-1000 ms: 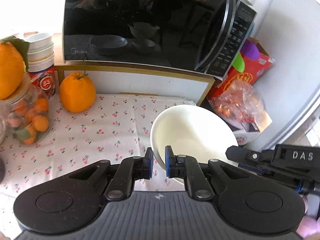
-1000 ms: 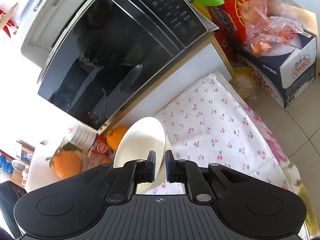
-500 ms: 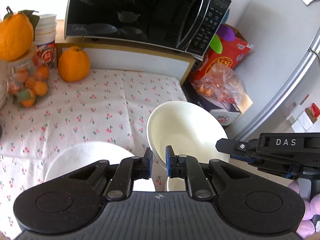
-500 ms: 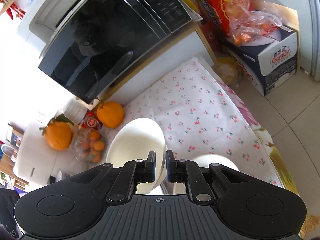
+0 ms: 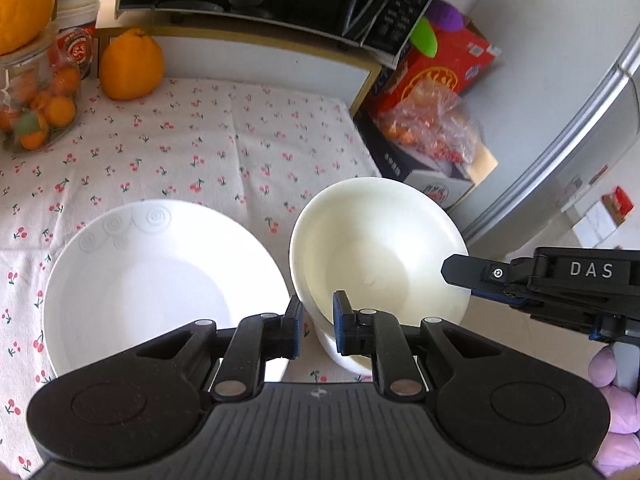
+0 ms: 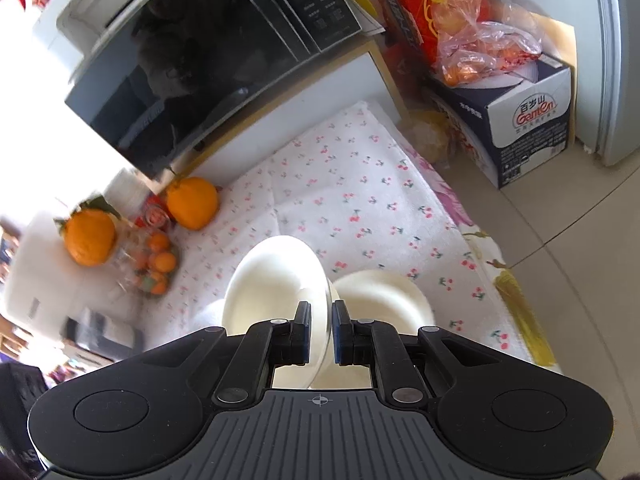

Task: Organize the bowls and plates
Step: 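Lift the second cream bowl and carry it over the first bowl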

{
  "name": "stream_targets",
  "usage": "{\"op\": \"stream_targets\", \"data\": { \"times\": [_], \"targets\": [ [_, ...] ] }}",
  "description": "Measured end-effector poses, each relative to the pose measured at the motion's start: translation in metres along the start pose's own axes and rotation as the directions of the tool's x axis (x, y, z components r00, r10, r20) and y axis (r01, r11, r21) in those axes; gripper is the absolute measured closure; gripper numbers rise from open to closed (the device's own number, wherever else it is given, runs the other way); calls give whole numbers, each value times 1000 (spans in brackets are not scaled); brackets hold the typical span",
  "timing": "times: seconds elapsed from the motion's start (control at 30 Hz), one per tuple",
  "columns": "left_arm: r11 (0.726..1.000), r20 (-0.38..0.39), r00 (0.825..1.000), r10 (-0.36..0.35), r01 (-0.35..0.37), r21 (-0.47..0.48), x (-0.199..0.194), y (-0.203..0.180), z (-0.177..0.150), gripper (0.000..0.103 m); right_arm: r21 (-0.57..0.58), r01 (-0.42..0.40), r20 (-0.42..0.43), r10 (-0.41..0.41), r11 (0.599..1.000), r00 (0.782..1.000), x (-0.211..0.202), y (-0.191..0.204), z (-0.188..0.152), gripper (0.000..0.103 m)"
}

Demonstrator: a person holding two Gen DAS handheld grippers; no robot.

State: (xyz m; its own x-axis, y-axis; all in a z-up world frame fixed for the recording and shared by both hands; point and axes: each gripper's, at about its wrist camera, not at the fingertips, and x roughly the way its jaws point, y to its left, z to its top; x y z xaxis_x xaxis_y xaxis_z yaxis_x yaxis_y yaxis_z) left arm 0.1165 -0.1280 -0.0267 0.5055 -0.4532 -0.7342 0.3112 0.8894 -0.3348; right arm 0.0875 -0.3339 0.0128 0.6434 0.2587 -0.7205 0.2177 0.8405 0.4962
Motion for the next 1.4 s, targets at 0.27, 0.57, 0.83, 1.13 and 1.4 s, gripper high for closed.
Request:
{"op": "stream_targets", "data": {
  "times": [0.27, 0.57, 0.83, 1.13, 1.4],
  "targets": [
    [1000, -40, 999, 10, -9, 30, 7, -6, -7, 88, 9, 37, -47, -37, 999, 998, 6, -14, -4, 91],
    [997, -65, 998, 19, -15, 71, 15, -16, -12, 87, -15, 101, -76, -102, 995, 992, 13, -22, -9, 91],
    [996, -91, 995, 31, -23, 88, 22, -21, -13, 86, -51, 149, -94, -153, 988, 984, 21, -22, -11, 91],
    [993, -85, 995, 46, -36, 113, 24, -25, -15, 83, -72, 174, -91, -180, 982, 980, 25, -23, -12, 88],
    [990, -69, 996, 61, -51, 133, 22, -26, -15, 80, -76, 188, -92, -194, 979, 977, 26, -26, -11, 88]
  ]
}}
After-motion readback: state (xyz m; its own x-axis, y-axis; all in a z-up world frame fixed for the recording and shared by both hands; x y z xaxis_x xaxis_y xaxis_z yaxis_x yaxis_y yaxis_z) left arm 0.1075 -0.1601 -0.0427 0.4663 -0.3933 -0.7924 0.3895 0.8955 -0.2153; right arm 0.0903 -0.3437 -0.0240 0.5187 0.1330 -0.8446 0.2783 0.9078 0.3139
